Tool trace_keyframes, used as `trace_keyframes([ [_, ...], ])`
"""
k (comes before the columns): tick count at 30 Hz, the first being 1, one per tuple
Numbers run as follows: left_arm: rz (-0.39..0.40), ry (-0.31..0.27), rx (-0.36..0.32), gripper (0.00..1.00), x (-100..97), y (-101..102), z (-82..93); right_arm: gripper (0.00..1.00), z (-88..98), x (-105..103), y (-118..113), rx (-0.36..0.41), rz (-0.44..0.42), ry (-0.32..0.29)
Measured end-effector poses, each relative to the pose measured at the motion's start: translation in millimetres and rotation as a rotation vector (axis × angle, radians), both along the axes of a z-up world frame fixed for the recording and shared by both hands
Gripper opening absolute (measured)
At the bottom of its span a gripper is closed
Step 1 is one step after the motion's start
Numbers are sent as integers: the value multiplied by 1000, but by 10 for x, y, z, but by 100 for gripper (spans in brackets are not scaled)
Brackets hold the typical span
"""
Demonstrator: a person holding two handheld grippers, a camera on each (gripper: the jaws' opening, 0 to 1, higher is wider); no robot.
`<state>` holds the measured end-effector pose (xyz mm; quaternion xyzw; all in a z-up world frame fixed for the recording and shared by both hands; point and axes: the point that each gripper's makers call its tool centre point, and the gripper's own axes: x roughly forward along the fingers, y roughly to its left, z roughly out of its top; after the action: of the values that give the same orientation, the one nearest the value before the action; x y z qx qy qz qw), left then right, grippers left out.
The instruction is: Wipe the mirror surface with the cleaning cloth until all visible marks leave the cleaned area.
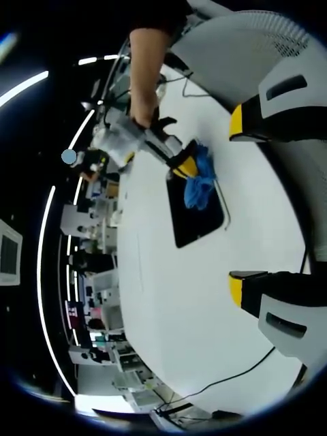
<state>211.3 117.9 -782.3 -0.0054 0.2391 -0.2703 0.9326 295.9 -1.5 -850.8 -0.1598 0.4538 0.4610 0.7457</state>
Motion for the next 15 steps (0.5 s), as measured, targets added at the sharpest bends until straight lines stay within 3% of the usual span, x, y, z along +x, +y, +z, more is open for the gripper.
trace_keyframes([
  [8,1,-1,2,77,2,6,0,3,12,93,3,24,-21,-1],
  [9,1,0,3,77,2,6,-2,3,16,170,-3,22,-37,-42],
  [15,1,3,4,78,4,9,-5,3,19,318,-8,38,-83,-90],
])
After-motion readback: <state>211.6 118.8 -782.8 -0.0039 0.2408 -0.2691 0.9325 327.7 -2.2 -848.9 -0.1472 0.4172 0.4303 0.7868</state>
